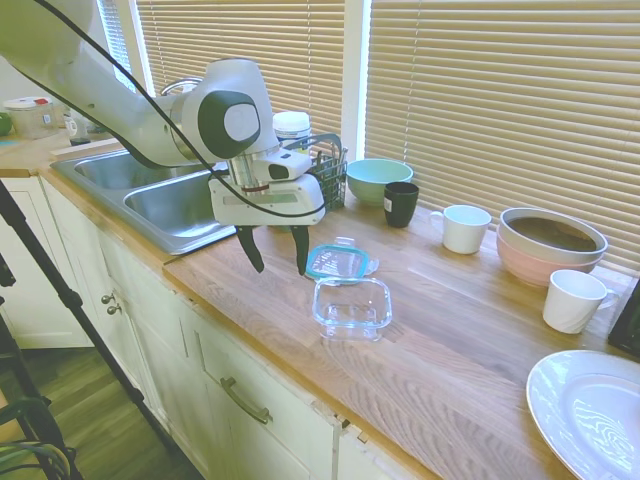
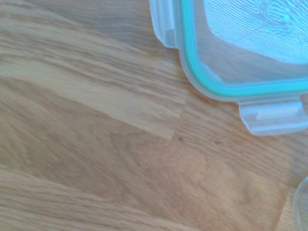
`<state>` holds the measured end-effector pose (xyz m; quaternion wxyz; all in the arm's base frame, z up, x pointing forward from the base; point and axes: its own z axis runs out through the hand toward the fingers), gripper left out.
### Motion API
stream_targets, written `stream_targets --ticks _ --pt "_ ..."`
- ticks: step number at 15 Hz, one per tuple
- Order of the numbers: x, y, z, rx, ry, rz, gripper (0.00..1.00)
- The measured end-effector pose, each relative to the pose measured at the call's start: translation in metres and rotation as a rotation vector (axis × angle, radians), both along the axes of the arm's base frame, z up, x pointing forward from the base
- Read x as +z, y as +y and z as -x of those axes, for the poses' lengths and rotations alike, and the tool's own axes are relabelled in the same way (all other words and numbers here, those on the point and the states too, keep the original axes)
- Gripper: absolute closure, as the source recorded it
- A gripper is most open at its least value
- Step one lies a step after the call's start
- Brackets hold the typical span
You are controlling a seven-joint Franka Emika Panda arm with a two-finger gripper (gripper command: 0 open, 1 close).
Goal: Cover the lid of the food container
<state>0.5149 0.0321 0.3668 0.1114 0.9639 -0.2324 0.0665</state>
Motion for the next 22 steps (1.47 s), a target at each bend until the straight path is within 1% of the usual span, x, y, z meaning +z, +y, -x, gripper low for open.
stream_targets --ticks 3,9,13,19,22 --pt "-0.014 0.021 -0.009 0.031 -0.007 0.065 0.00" --pt "-0.030 0.045 -0.048 0.038 -0.048 0.125 0.00" --pt "-0.042 0.057 -0.061 0.047 -0.060 0.150 0.00" --pt "-0.042 0.060 -0.083 0.055 -0.082 0.174 0.00" --pt "-0.045 0.062 -0.094 0.054 -0.087 0.177 0.00"
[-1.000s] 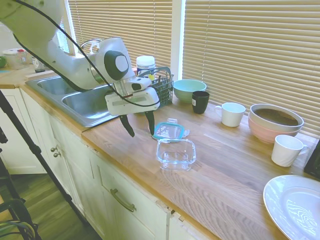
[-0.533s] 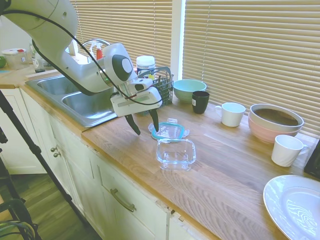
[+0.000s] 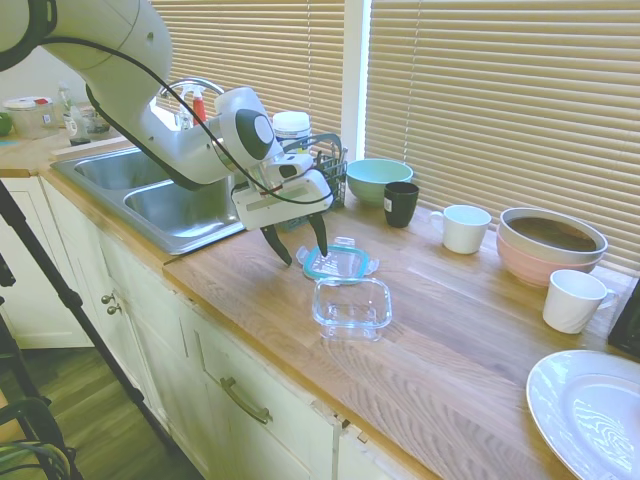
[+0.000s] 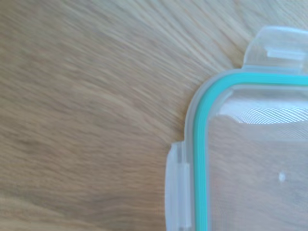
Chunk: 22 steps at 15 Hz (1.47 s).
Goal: Cover the lid of the food container
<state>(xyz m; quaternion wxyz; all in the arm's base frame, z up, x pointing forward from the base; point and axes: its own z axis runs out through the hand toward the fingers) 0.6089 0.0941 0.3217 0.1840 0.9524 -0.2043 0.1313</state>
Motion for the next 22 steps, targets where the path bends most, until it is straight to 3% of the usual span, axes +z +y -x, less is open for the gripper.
stream_targets --ticks 18,19,22 --pt "-0.002 -0.010 -0.023 -0.028 -0.004 0.030 0.00" --pt "-0.002 -0.011 -0.023 -0.028 -0.004 0.031 1.00" --pt "-0.003 -0.011 -0.023 -0.028 -0.003 0.032 1.00"
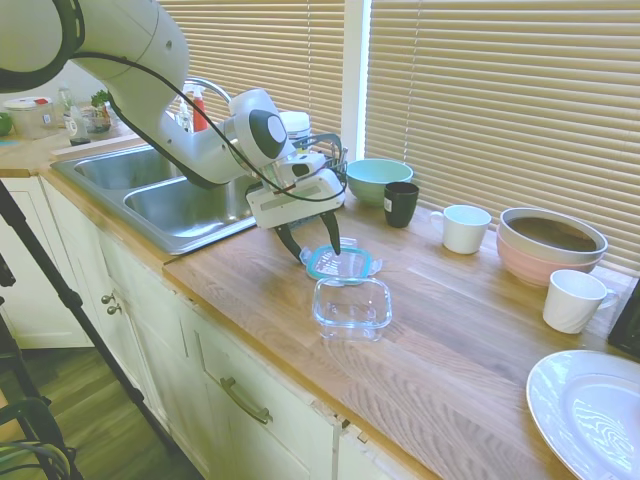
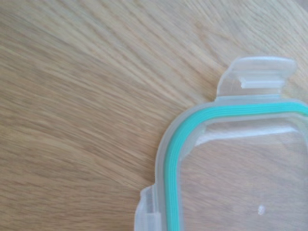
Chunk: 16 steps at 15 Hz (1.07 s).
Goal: Cover the lid of the food container
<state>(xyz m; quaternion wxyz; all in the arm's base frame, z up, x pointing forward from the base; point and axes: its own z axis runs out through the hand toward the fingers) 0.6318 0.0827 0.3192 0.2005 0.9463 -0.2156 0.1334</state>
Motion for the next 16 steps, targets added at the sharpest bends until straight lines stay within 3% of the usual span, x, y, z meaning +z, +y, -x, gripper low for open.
stream_targets --ticks 8,16 --pt "-0.006 0.000 0.000 0.017 0.007 0.022 1.00" --pt "-0.020 0.006 0.002 0.043 -0.008 0.100 1.00"
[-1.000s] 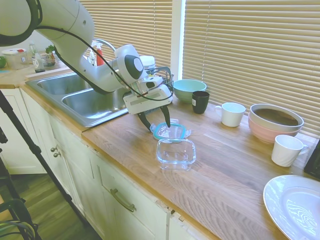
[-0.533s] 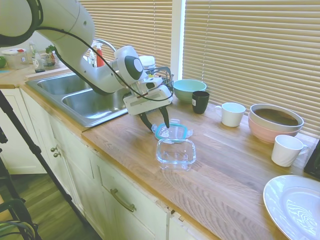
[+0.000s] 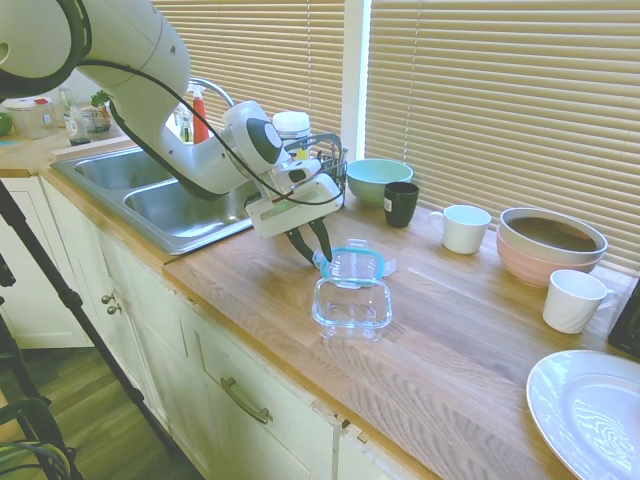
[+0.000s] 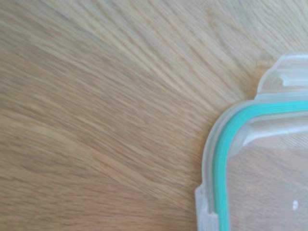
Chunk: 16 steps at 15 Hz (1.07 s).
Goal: Cover the lid of the food container
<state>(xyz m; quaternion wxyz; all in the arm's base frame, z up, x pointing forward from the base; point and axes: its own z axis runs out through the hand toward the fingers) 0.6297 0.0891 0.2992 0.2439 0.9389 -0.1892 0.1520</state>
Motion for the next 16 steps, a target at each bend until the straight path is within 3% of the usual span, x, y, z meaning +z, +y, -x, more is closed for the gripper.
stream_targets --ticks 7,11,16 --pt "-0.011 0.007 0.003 0.005 -0.039 0.084 1.00" --pt "-0.010 0.013 0.004 -0.006 -0.053 0.078 1.00" --pt "0.017 0.030 0.007 -0.019 -0.092 0.023 1.00"
